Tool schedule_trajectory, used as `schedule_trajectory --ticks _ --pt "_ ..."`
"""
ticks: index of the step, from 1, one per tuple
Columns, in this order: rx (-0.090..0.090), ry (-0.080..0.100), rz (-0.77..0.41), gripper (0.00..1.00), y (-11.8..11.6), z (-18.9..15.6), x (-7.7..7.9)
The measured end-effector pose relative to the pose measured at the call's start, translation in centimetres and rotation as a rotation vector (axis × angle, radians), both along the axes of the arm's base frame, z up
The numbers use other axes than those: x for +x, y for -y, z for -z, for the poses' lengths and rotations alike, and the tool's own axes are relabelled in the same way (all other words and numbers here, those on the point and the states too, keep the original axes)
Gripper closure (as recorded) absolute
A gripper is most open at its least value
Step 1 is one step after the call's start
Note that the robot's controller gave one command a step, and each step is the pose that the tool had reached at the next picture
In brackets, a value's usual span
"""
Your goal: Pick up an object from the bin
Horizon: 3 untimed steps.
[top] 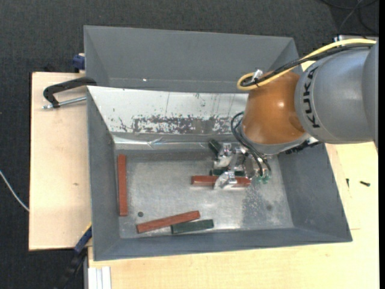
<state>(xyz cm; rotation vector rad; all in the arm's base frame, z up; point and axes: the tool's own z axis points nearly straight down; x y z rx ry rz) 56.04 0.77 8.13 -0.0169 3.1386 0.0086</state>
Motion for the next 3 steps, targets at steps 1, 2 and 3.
schedule_trajectory --ticks 1,2,3 --pt "-0.005 0.008 -0.07 1.0 0.7 -4.1 0.5" --pt "-0.005 0.01 -0.008 1.0 0.4 -21.6 -3.6" --pt "-0.005 0.005 -0.008 1.0 0.5 -21.4 -3.6"
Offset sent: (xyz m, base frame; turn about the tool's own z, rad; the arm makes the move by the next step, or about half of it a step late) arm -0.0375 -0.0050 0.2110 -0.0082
